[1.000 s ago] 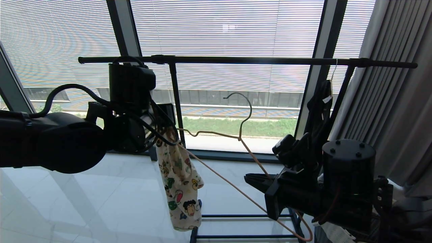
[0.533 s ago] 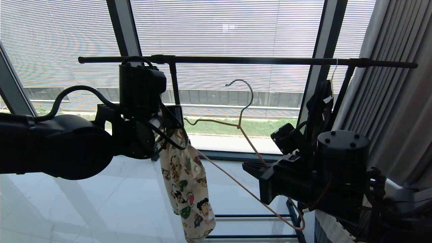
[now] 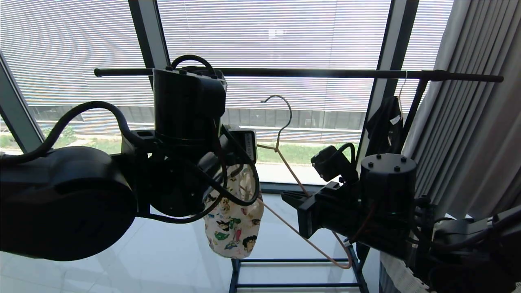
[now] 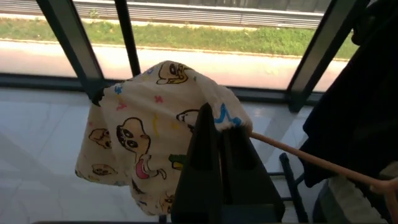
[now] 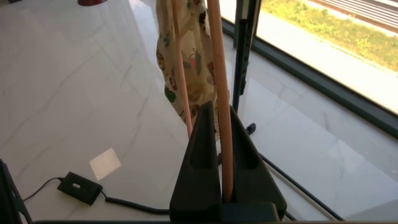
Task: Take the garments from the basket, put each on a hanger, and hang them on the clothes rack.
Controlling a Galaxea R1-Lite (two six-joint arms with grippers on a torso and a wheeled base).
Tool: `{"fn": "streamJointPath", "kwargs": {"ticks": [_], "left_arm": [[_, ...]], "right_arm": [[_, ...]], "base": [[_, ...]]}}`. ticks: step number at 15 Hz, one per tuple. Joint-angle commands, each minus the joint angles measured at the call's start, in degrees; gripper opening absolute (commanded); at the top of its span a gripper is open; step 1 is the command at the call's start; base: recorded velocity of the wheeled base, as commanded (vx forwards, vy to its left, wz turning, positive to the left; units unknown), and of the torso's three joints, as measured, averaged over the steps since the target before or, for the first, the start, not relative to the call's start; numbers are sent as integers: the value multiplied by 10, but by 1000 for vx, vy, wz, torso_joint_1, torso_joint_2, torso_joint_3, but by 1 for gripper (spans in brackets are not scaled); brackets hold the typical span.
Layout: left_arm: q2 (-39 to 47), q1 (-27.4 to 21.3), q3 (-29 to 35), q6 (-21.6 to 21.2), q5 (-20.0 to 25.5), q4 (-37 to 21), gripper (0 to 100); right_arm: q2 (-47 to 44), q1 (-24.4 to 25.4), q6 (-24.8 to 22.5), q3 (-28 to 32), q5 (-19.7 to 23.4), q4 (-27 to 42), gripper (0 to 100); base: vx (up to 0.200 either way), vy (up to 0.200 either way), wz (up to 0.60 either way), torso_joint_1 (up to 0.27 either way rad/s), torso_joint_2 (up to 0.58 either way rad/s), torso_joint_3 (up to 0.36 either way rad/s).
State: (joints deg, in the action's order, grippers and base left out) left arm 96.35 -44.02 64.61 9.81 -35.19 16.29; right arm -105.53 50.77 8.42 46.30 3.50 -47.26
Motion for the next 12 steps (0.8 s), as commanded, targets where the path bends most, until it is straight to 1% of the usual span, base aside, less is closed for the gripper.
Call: {"fn": "streamJointPath", "kwargs": {"ticks": [1,3,4,5,6,7,9,10,12], "left_arm": [[-28,-40,-2,0,1,-1,0],[-36,-64,-4,1,2,-6,0],[-38,-65,-4,1,3,-12,0],[-40,-64,-4,1,10,-13,0],[-47,-63,-4,2,31,-13,0],[-54,-63,-4,2,48,-13,100],[-71,-63,-12,0,70,-19,100],[-84,-63,-26,0,83,-28,100],[-115,-62,-59,-1,98,-31,100]], "right_arm": [[-20,2,0,16,0,0,0],[-20,5,0,17,0,0,0],[-20,5,0,17,-1,0,0],[-20,5,0,16,-4,0,0],[-20,5,0,17,-13,0,0],[-19,5,0,16,-18,0,0],[-17,6,-2,17,-24,0,0],[-16,6,-2,16,-25,-1,0],[-13,6,-4,12,-26,-27,0]], "base": [[0,0,0,0,0,0],[0,0,0,0,0,0],[0,0,0,0,0,0],[0,0,0,0,0,0],[0,0,0,0,0,0],[0,0,0,0,0,0],[0,0,0,0,0,0],[0,0,0,0,0,0],[0,0,0,0,0,0]]}}
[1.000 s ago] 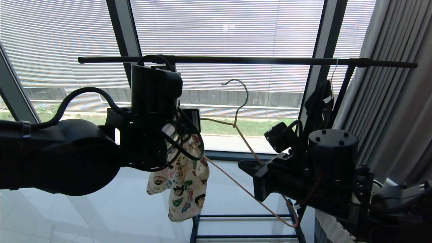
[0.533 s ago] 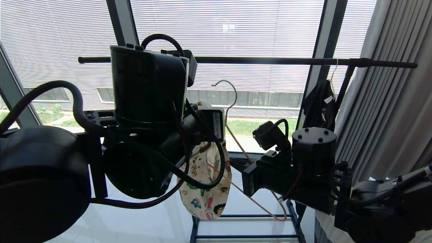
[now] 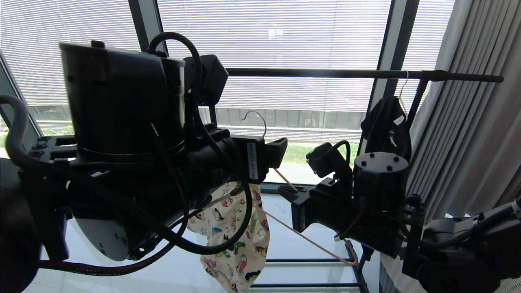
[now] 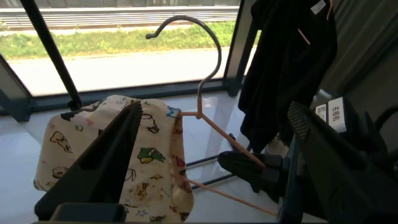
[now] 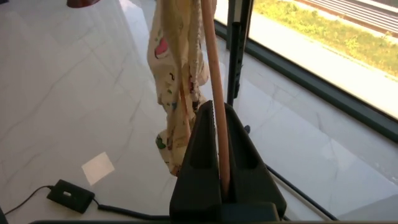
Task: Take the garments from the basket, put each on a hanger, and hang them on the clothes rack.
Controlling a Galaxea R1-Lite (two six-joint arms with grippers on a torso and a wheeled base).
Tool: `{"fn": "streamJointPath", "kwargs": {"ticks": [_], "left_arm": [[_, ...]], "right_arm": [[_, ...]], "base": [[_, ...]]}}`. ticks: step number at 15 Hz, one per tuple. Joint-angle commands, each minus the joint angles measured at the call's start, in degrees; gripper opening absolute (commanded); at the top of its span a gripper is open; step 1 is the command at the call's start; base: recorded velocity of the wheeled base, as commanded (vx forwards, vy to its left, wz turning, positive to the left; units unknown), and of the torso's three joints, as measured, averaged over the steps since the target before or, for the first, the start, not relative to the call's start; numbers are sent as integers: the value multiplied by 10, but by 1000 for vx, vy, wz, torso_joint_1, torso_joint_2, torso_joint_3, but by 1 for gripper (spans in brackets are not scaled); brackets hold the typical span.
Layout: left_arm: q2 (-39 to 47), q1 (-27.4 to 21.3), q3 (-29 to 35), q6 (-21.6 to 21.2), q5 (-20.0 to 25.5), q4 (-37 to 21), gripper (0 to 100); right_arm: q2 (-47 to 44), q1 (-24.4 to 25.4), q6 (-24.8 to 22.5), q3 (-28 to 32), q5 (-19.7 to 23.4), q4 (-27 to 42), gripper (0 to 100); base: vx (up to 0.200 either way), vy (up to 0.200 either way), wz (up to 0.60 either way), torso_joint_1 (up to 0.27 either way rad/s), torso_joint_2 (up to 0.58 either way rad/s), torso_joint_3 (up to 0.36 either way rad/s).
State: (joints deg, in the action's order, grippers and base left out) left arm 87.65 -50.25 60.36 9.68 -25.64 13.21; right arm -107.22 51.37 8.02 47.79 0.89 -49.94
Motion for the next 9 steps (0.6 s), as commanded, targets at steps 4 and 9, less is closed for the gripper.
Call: {"fn": "streamJointPath", "kwargs": {"ticks": [4,9], "left_arm": [[-112,113,-150,-93,110,8,100],[-131,285,-176,-122,248,22,100]], "right_arm": [[18,-2,-4,-37,0,-29,0],[17,-11,-65,-107,1,-145,0]], "base": [[0,0,0,0,0,0],[0,0,0,0,0,0]]}}
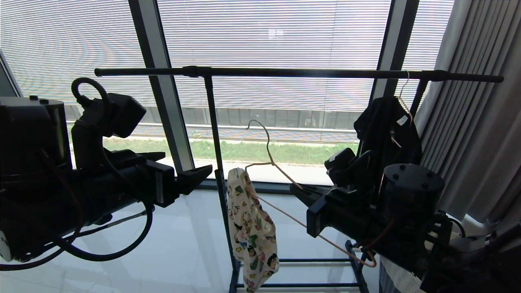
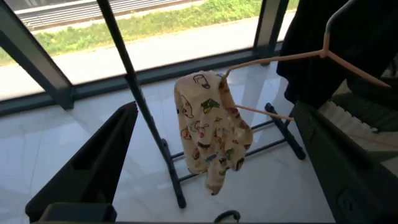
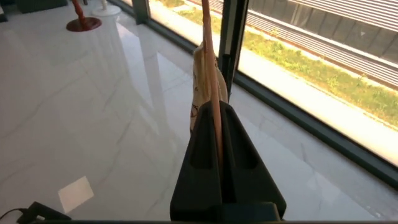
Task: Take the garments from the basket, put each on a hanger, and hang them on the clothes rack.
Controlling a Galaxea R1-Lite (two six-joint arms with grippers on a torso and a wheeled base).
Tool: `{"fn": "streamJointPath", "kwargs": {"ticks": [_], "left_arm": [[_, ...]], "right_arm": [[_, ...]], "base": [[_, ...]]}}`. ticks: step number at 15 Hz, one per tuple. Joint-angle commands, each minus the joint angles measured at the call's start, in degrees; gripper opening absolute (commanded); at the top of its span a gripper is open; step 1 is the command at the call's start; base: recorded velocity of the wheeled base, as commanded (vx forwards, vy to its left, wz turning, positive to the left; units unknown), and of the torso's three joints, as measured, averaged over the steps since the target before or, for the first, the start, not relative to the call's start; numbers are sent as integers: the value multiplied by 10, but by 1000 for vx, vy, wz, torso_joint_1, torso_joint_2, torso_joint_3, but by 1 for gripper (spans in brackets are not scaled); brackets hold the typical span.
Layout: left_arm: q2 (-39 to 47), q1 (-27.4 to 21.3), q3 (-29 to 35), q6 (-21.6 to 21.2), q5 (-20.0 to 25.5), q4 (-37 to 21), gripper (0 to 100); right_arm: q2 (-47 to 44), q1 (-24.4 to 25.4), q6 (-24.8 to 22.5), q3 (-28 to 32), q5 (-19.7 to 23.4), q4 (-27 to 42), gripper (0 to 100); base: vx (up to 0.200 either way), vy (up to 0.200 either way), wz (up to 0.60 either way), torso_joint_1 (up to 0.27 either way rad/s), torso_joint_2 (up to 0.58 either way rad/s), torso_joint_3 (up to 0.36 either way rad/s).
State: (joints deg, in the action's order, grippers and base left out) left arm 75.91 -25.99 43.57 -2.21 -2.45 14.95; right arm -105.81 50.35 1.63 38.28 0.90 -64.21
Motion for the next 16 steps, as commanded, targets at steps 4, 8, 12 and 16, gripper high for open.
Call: {"fn": "streamJointPath", "kwargs": {"ticks": [4,8,12,16], "left_arm": [[11,217,-80,-190,300,40,100],[59,178,-102,-255,373,60,100],[105,135,-31,-144,372,69,100],[137,135,30,-87,315,70,100]], "right_arm": [[15,-24,-47,-32,27,-75,0],[45,-38,-77,-31,74,-76,0],[49,-31,-77,-28,72,-76,0],[56,-7,-79,-27,71,-76,0]], "base": [[0,0,0,0,0,0],[0,0,0,0,0,0],[0,0,0,0,0,0],[0,0,0,0,0,0]]}}
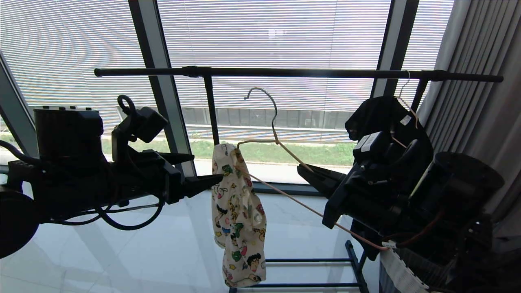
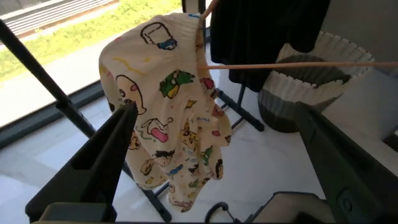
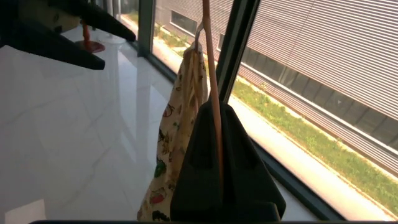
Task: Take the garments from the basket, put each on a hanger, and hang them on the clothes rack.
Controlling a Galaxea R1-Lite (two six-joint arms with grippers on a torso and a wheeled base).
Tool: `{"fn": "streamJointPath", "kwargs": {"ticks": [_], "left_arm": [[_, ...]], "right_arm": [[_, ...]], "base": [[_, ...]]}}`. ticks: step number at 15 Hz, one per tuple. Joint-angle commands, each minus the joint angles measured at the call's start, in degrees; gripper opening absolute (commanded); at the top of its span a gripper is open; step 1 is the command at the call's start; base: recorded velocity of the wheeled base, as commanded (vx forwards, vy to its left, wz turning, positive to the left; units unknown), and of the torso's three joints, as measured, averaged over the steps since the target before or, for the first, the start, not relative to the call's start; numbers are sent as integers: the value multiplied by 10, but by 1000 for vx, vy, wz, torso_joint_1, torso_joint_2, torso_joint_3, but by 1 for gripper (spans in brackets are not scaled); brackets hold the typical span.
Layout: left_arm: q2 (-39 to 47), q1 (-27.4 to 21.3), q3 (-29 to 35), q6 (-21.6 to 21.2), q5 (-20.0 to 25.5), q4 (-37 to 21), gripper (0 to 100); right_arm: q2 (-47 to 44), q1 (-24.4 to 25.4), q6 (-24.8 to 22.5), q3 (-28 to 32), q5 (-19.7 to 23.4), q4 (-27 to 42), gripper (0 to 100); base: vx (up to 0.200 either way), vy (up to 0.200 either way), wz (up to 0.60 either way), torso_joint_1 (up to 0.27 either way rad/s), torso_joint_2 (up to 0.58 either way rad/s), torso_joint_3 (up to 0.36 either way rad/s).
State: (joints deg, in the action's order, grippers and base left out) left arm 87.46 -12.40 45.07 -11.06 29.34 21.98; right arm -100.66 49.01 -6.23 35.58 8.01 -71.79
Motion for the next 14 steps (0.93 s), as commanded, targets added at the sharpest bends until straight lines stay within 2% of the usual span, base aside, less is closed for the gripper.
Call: {"fn": "streamJointPath", "kwargs": {"ticks": [1,4,7,10,12,14], "left_arm": [[33,-10,47,32,-44,0,100],[61,-43,53,44,-111,4,100],[104,-46,56,43,-160,68,100],[114,-46,58,37,-174,80,100],[114,-45,55,8,-175,80,100],[115,-45,57,-1,-175,80,100]], "right_arm": [[6,15,-4,0,-1,0,0],[10,18,-5,0,-2,0,0],[13,18,-6,0,-3,0,0],[13,18,-6,0,-5,0,0],[13,18,-6,3,-5,0,0],[12,18,-6,4,-5,0,0]], "base": [[0,0,0,0,0,0],[0,0,0,0,0,0],[0,0,0,0,0,0],[0,0,0,0,0,0],[0,0,0,0,0,0],[0,0,0,0,0,0]]}}
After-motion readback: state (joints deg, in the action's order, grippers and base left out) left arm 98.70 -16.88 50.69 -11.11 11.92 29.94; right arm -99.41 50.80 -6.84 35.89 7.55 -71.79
